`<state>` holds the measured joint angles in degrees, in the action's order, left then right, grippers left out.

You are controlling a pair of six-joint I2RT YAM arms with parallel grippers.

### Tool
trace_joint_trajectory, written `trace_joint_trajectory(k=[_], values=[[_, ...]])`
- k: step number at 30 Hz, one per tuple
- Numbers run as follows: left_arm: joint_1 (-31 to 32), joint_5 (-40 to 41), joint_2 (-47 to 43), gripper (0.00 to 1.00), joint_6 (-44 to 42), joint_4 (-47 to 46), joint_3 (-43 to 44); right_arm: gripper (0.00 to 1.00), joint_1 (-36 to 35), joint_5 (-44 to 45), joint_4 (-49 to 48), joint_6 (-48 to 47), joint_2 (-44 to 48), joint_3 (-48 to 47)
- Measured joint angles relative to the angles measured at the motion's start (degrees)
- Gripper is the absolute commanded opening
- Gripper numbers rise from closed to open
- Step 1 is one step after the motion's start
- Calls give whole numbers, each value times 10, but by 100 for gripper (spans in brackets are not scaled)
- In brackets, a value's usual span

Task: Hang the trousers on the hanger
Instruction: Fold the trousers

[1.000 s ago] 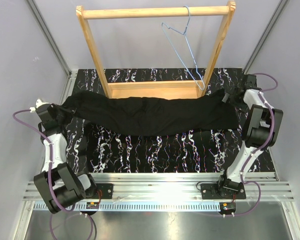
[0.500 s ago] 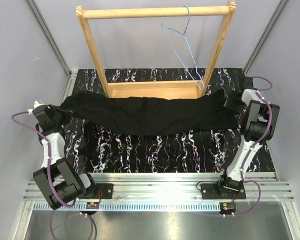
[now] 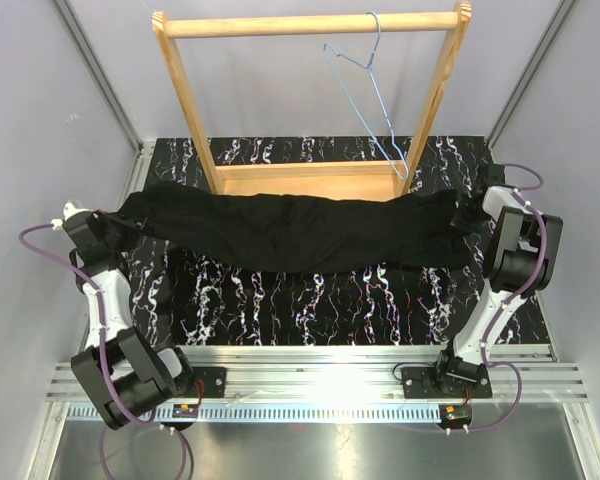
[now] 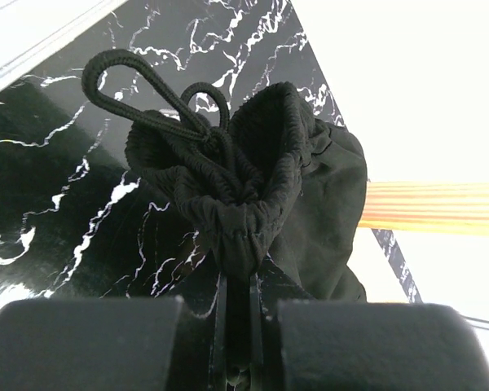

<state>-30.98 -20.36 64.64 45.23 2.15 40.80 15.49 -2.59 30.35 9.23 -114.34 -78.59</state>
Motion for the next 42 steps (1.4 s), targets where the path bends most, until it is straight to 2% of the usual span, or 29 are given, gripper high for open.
trace_joint_trajectory(k=[10, 21, 36, 42], values=[[-4, 60, -115, 0, -40, 90, -25, 0, 5, 41, 70, 0, 120, 102], [-20, 111, -229, 0, -91, 221, -34, 0, 21, 81, 122, 1, 223, 118], [-20, 143, -262, 0, -148, 356, 33, 0, 27, 103, 154, 2, 264, 130], [-17, 143, -266, 0, -155, 342, 28, 1, 27, 104, 152, 2, 267, 132]])
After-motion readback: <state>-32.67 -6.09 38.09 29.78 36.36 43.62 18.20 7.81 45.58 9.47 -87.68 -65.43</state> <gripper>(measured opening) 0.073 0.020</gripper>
